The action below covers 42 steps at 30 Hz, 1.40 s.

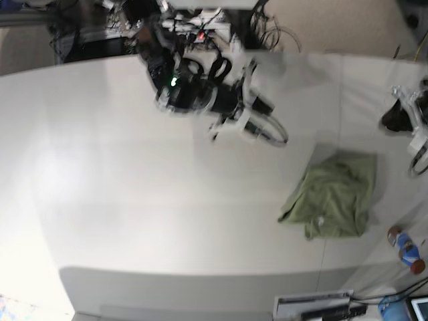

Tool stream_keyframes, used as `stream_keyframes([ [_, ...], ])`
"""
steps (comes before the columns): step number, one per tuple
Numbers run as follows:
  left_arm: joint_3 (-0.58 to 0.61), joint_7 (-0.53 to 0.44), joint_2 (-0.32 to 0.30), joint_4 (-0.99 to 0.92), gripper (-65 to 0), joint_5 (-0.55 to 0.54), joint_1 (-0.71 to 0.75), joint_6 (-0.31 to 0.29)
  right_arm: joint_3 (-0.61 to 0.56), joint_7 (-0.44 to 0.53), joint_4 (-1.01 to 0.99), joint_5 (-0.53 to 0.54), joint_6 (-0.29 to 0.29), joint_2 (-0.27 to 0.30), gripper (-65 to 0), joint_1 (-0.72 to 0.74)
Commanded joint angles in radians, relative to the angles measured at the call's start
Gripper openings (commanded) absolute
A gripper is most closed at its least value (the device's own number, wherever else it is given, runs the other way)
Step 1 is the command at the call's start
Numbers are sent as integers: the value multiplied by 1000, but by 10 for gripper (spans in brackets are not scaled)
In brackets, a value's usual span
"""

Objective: Fold the T-shirt properly

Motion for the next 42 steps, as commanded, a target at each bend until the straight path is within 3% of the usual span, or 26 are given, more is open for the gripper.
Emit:
stream_keyframes([
  [1, -54, -18, -13, 26, -546, -27, 33, -1, 7, 23, 35, 10, 6, -5, -650, -6],
  [5, -209, -5, 64, 61, -546, -57, 180, -1, 28, 19, 98, -23, 6, -5, -650, -88],
  [9, -284, 27, 135, 69, -546, -120, 273, -1, 32, 16, 163, -83, 6, -5, -650, -187],
  [17, -293, 68, 228, 69, -546, -153, 419, -1, 32, 11, 325, -230, 5, 1, -650, -404],
  [27, -293, 67, 282, 68, -546, -153, 563, -1, 49, 8, 449, -351, 2, 114, -650, -631],
  [34, -293, 63, 306, 68, -546, -130, 591, -1, 181, 5, 449, -355, 2, 128, -650, -722],
  [42, -293, 43, 309, 68, -546, -129, 584, -1, 449, 43, 450, -324, 2, 158, -650, -778],
])
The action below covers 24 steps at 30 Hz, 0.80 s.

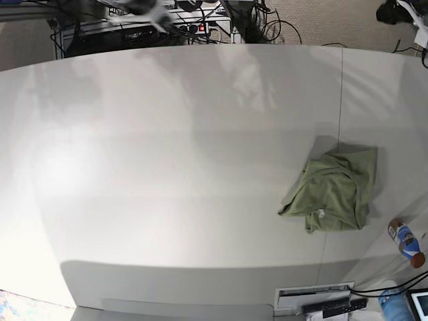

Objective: Fold the T-shirt properly

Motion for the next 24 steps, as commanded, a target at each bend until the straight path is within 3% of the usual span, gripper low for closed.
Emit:
stream_keyframes([
  [1, -11, -11, -12, 8, -546, -14, 14, -1, 27, 54, 28, 42, 4, -3, -650, 18],
  [9, -10, -11, -5, 8, -546, 30, 22, -1, 283, -13, 29, 183, 5, -3, -650, 11],
  [13, -8, 0, 39, 8, -546, 38, 60, -1, 388, -14, 29, 221, 6, 11, -650, -61],
  [21, 23, -10, 73, -89, -546, 125, 69, -1, 471, -7, 3, 220, 5, 32, -650, -212],
  [24, 78, -88, 71, -173, -546, 148, 66, -1, 470, -6, -60, 220, 6, 32, -650, -235],
])
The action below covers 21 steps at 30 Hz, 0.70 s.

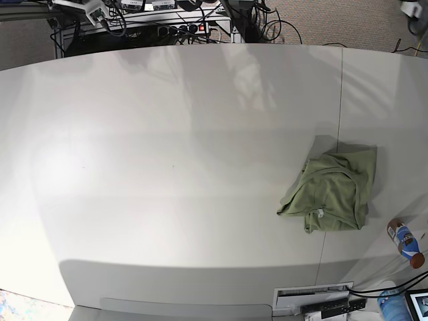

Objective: Fold the T-shirt properly

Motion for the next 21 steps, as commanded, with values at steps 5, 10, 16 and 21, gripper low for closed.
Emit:
stream_keyframes([
  [5, 105, -135, -14, -116, -546, 162, -35, -7, 7, 52, -191, 2, 0, 8, -650, -11],
  [10, 270, -231, -14, -230, -546, 317, -127, -7, -19, 104, -403, 2, 0, 52, -650, 26],
  [16, 437, -338, -14, -349, -546, 461, -245, 53, -70, 146, -637, 2, -1, 97, -650, 152],
  [21, 545, -459, -13, -441, -546, 528, -322, 156, -78, 185, -830, -2, 0, 99, -650, 292],
])
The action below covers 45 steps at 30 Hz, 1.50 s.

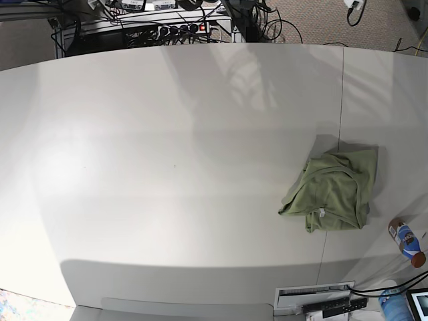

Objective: Fold the T-shirt properly

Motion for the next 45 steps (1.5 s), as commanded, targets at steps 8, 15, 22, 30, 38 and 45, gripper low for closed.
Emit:
stream_keyframes([
  [8, 156, -75, 3, -151, -546, 45, -120, 100, -17, 117, -332, -73, 3, 11, -650, 185],
  [15, 219, -121, 94, -316, -546, 103, -230, 150, -269, 355, -557, -272, 2, 11, -650, 318],
  [22, 219, -221, 166, -424, -547, 154, -270, 195, -441, 436, -781, -302, -2, 8, -650, 470],
  [30, 219, -266, 204, -433, -547, 167, -274, 256, -444, 620, -971, -303, -50, -26, -650, 563],
  [38, 219, -267, 266, -435, -547, 213, -285, 307, -444, 635, -999, -257, -307, -43, -650, 563],
  [45, 219, -273, 282, -435, -547, 258, -293, 322, -444, 618, -999, -249, -400, -76, -650, 563],
])
